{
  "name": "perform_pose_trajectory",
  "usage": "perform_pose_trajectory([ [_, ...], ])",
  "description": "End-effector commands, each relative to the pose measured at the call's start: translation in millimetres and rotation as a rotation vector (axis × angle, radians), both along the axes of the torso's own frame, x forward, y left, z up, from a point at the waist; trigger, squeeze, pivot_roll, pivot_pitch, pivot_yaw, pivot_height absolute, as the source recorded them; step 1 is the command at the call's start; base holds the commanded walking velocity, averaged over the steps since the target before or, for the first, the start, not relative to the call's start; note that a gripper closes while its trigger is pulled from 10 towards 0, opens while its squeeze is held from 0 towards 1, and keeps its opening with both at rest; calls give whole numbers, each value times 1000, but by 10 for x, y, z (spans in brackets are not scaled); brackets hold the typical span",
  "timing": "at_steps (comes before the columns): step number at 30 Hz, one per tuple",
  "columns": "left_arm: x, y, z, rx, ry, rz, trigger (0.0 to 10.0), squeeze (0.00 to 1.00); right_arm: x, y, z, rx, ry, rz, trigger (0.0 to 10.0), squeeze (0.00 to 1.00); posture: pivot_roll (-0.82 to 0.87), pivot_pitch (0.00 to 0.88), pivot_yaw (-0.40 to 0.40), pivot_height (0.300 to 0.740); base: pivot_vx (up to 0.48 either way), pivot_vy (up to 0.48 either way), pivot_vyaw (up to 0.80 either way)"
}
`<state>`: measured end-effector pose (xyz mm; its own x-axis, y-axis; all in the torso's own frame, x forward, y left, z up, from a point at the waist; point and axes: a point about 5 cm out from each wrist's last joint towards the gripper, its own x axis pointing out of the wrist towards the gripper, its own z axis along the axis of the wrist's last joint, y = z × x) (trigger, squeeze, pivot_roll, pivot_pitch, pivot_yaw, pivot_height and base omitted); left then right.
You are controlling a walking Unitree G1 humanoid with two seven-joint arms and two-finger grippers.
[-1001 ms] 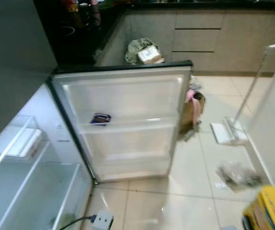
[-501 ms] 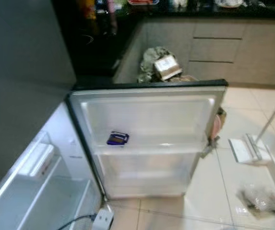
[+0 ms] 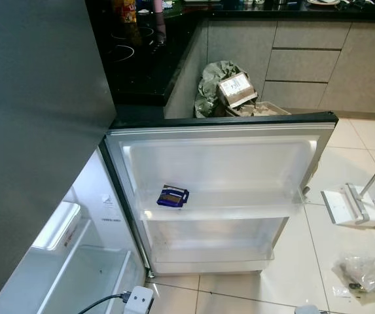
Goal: Restocking fridge
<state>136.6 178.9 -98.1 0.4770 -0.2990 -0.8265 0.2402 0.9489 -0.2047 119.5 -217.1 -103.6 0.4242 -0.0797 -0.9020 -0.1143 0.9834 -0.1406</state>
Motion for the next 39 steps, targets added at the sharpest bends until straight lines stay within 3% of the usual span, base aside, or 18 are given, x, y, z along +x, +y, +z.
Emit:
perform_pose_trajectory([
  [1, -6, -5, -5, -1, 2, 16, 10000, 0, 56, -109, 44, -27, -35, -18, 10000, 0, 8, 0, -15, 738, 0, 0, 0],
  [8, 9, -8, 0, 8, -9, 14, 10000, 0, 171, -209, 111, -58, -91, -33, 10000, 0, 8, 0, -17, 738, 0, 0, 0],
  [11, 18, -6, 5, 9, -18, 16, 10000, 0, 493, -315, 290, -71, -239, -15, 10000, 0, 8, 0, -17, 738, 0, 0, 0],
  [17, 34, 1, 14, 10, -28, 15, 10000, 0, 757, -371, 466, -28, -370, -18, 10000, 0, 7, 0, -17, 738, 0, 0, 0],
  [18, 58, 4, 26, 3, -42, 14, 10000, 0, 974, -452, 643, 10, -469, -19, 10000, 0, 5, 0, -17, 738, 0, 0, 0],
  [20, 68, 3, 32, -3, -47, 13, 10000, 0, 1043, -481, 708, 27, -503, -20, 10000, 0, 5, 0, -17, 738, 0, 0, 0],
  [23, 187, -37, 90, -33, -109, -4, 10000, 0, 1207, -574, 906, 115, -600, 7, 10000, 0, 4, 0, -17, 738, 0, 0, 0],
  [31, 524, 2, 287, -96, -269, 28, 10000, 0, 1319, -771, 1176, 259, -742, -1, 10000, 0, 5, 0, -22, 738, 0, 0, 0],
  [33, 653, 43, 386, -155, -327, 33, 10000, 0, 1342, -833, 1269, 331, -782, 12, 10000, 0, 0, 0, -22, 738, 0, 0, 0],
  [34, 735, 59, 467, -203, -371, -5, 10000, 0, 1347, -876, 1324, 371, -794, 32, 10000, 0, 0, 0, -22, 738, 0, 0, 0],
  [39, 902, 135, 674, -257, -485, -147, 10000, 0, 1319, -996, 1429, 418, -804, 85, 10000, 0, 1, 0, -21, 738, 0, 0, 0],
])
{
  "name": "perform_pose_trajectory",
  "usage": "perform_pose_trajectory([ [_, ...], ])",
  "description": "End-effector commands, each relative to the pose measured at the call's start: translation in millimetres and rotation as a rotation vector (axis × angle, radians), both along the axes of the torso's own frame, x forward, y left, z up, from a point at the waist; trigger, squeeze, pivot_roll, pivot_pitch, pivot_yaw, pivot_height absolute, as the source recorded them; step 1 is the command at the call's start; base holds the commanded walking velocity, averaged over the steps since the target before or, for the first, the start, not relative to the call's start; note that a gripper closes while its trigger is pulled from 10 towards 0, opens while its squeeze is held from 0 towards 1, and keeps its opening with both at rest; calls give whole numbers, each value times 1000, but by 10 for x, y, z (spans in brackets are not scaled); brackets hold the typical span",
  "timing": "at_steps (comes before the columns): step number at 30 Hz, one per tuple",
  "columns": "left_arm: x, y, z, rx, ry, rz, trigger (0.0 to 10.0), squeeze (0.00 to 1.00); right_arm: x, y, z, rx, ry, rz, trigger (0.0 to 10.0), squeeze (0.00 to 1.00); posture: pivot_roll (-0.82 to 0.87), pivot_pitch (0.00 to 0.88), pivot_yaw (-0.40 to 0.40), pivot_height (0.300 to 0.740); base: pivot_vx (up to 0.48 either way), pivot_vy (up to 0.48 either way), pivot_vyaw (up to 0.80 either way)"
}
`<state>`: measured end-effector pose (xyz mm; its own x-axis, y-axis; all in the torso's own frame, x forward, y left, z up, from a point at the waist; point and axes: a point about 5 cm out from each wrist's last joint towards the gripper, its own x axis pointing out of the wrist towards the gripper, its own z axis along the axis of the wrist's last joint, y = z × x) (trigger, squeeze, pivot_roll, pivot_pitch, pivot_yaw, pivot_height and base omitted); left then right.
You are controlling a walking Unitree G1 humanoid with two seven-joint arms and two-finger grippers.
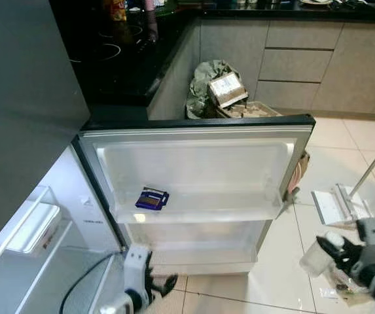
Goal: Restocking fridge
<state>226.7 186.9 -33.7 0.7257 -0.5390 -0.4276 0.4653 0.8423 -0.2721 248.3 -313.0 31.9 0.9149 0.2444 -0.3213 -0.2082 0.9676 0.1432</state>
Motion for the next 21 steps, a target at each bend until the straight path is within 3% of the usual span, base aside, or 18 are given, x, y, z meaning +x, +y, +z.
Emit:
perform_pose_trajectory([
  [1, 40, 89, 91, 5, -57, -57, 10000, 0, 18, -68, 103, 25, -47, 13, 10000, 0, 1, 0, -21, 738, 0, 0, 0],
  [2, 124, 164, 242, -7, -149, -124, 10000, 0, 2, -116, 184, 44, -74, 72, 10000, 0, -4, 0, -17, 738, 0, 0, 0],
  [5, 156, 195, 331, -35, -187, -188, 10000, 0, -6, -134, 241, 57, -87, 124, 10000, 0, -5, 0, -17, 738, 0, 0, 0],
  [11, 304, 53, 632, -71, -299, -508, 10000, 0, -11, -168, 425, 40, -106, 267, 10000, 0, -14, 0, -16, 738, 0, 0, 0],
  [15, 373, 31, 732, -48, -342, -564, 10000, 0, -4, -159, 500, 18, -107, 332, 10000, 0, -21, 0, -9, 738, 0, 0, 0],
  [17, 439, 107, 816, -20, -369, -554, 10000, 0, -3, -122, 600, 6, -111, 414, 10000, 0, -24, 0, -8, 738, 0, 0, 0],
  [21, 431, 265, 886, -17, -378, -541, 10000, 0, -29, -67, 748, -12, -113, 518, 10000, 0, -29, 0, -6, 738, 0, 0, 0],
])
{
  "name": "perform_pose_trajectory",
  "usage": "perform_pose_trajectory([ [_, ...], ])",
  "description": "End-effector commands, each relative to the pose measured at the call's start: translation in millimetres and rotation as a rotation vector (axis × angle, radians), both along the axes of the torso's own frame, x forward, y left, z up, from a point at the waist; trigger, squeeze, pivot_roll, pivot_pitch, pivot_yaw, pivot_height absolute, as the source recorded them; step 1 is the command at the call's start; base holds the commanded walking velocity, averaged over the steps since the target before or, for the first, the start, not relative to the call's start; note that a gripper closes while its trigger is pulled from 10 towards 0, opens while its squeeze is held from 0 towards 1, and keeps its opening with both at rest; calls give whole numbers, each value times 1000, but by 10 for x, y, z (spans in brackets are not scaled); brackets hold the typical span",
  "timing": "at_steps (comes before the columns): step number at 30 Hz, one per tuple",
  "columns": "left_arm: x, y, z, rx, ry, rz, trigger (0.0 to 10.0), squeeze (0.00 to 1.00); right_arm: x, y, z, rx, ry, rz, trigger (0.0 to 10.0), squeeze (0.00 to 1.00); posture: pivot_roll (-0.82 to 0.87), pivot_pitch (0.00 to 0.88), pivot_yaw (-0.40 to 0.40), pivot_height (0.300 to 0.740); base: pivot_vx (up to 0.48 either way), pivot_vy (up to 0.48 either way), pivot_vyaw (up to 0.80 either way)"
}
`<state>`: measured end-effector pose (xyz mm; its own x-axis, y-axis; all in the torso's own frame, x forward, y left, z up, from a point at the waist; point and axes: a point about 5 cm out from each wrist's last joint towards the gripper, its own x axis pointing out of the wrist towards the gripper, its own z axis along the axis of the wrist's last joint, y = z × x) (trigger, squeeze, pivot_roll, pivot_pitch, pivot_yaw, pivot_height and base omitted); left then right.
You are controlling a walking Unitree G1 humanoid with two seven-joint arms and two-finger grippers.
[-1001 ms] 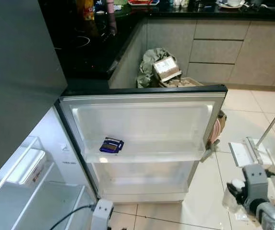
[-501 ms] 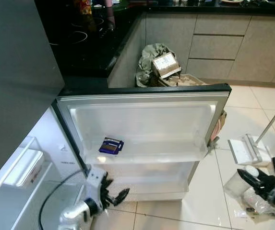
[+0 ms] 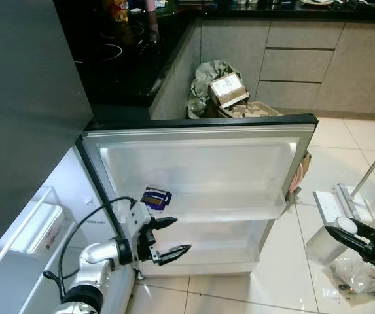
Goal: Restocking fridge
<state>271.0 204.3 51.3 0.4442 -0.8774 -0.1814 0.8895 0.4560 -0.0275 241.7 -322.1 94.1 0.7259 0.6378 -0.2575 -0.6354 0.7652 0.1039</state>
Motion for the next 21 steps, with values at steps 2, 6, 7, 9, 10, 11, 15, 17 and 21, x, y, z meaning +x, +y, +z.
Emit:
perform_pose_trajectory([
  [2, -64, 193, 54, 2, 11, -7, 10000, 0, 34, 46, 230, -12, -47, 84, 10000, 0, -31, 0, -11, 738, 0, 0, 0],
  [6, -178, 399, 103, -11, 52, -31, 10000, 0, 41, 76, 415, -23, -81, 135, 10000, 0, -31, 0, -15, 738, 0, 0, 0],
  [7, -187, 443, 122, -18, 50, -20, 10000, 0, 52, 80, 459, -26, -96, 138, 10000, 0, -30, 0, -17, 738, 0, 0, 0],
  [9, -191, 469, 134, -23, 49, -13, 10000, 0, 59, 84, 486, -28, -107, 140, 10000, 0, -30, 0, -17, 738, 0, 0, 0],
  [10, -210, 494, 138, -26, 50, -13, 10000, 0, 81, 94, 535, -30, -127, 140, 10000, 0, -30, 0, -20, 738, 0, 0, 0],
  [11, -210, 494, 138, -26, 50, -13, 10000, 0, 81, 94, 535, -30, -127, 140, 10000, 0, -30, 0, -20, 738, 0, 0, 0],
  [15, -239, 523, 143, -34, 47, -2, 10000, 0, 185, 217, 741, -33, -210, 157, 10000, 0, -29, 0, -23, 738, 0, 0, 0],
  [17, -239, 522, 148, -44, 44, 4, 10000, 0, 264, 304, 796, -29, -253, 166, 10000, 0, -30, 0, -25, 738, 0, 0, 0],
  [21, -246, 505, 157, -60, 44, -1, 10000, 0, 402, 510, 861, -31, -303, 199, 10000, 0, -27, 0, -27, 738, 0, 0, 0],
])
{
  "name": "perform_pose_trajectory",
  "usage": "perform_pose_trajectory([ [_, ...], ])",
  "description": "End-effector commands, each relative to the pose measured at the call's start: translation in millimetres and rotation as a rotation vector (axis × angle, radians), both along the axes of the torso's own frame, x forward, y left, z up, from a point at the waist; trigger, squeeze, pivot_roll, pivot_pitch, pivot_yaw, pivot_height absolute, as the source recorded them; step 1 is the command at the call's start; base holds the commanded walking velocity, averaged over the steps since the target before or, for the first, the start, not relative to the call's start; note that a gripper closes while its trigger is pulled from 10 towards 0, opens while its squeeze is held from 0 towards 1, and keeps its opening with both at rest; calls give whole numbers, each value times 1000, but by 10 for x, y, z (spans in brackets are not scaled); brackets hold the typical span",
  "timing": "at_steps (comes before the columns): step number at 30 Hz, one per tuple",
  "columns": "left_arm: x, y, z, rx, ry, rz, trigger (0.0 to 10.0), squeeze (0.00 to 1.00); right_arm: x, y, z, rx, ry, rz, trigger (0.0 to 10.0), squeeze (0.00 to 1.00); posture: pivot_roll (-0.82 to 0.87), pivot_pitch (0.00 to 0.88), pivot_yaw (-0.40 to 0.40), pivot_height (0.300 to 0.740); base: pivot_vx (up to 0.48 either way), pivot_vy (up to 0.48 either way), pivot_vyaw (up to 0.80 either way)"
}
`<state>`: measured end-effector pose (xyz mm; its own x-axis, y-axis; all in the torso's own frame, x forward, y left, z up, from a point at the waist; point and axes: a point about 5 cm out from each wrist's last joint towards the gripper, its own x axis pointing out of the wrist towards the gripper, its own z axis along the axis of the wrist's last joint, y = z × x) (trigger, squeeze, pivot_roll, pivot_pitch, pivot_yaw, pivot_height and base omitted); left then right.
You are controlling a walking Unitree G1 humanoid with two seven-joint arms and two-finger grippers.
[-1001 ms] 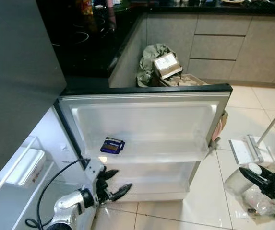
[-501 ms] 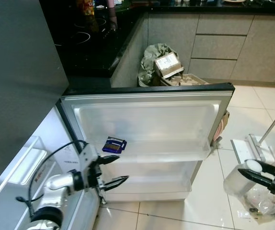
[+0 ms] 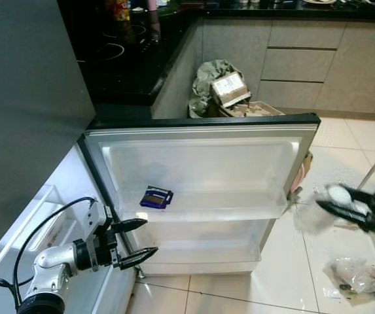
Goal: Restocking fridge
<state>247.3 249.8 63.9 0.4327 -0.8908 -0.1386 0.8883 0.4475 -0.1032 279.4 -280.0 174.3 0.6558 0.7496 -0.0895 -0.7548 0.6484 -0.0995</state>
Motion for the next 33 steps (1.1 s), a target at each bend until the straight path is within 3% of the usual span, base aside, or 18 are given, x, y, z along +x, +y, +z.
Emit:
perform_pose_trajectory([
  [1, -10, 41, 29, 9, -2, 1, 10000, 0, 67, 157, 84, -4, -51, 47, 10000, 0, -26, 0, -27, 738, 0, 0, 0],
  [5, -39, 18, 9, 6, 12, -22, 10000, 0, 130, 261, 126, 14, -65, 64, 10000, 0, -27, 0, -26, 738, 0, 0, 0],
  [12, -101, -27, -48, -15, 51, -55, 10000, 0, 412, 496, 188, -3, -135, 2, 10000, 0, -22, 0, -30, 738, 0, 0, 0],
  [17, -127, -23, -52, -15, 59, -54, 10000, 0, 625, 591, 230, -13, -185, -108, 10000, 0, -13, 0, -34, 738, 0, 0, 0],
  [21, -132, -25, -46, -14, 57, -54, 10000, 0, 682, 615, 239, -9, -194, -142, 10000, 0, -7, 0, -38, 738, 0, 0, 0],
  [26, -133, -7, -16, -26, 42, -35, 10000, 0, 871, 709, 241, -4, -209, -236, 10000, 0, 1, 0, -42, 738, 0, 0, 0],
  [33, -134, -13, 10, -48, 32, -36, 10000, 0, 952, 788, 254, 38, -216, -268, 10000, 0, 1, 0, -42, 738, 0, 0, 0],
])
